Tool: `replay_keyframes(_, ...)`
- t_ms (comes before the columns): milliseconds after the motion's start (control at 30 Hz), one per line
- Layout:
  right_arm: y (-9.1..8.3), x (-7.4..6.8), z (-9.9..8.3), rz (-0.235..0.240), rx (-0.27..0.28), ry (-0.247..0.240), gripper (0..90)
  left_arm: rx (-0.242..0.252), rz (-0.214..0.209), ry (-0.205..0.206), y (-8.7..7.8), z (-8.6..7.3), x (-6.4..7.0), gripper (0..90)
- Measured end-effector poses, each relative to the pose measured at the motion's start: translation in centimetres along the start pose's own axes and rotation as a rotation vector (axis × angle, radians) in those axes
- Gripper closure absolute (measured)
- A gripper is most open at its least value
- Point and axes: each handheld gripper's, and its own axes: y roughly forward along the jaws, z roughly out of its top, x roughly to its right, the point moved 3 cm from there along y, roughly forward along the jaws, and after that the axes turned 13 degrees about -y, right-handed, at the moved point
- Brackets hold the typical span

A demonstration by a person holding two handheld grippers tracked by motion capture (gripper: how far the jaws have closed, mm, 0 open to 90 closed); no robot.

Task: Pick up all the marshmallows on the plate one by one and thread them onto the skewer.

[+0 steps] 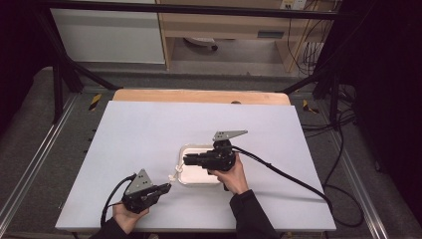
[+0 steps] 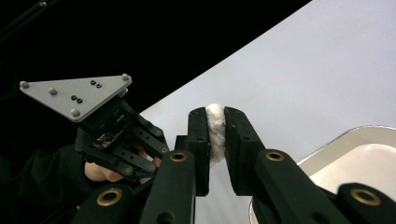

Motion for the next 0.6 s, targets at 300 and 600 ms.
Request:
replay_keyframes(300, 0.12, -0.21, -0.17, 0.001, 0.0, -0.006, 81.7, 0.004, 0.003, -0.006, 0.04, 0.08, 0.04, 89.0)
replay_keyframes(600, 0.21, -0.42, -0.33, 0.008, -0.003, -0.012, 81.8, -0.006, -0.003, -0.003, 0.49, 0.08, 0.42, 89.0)
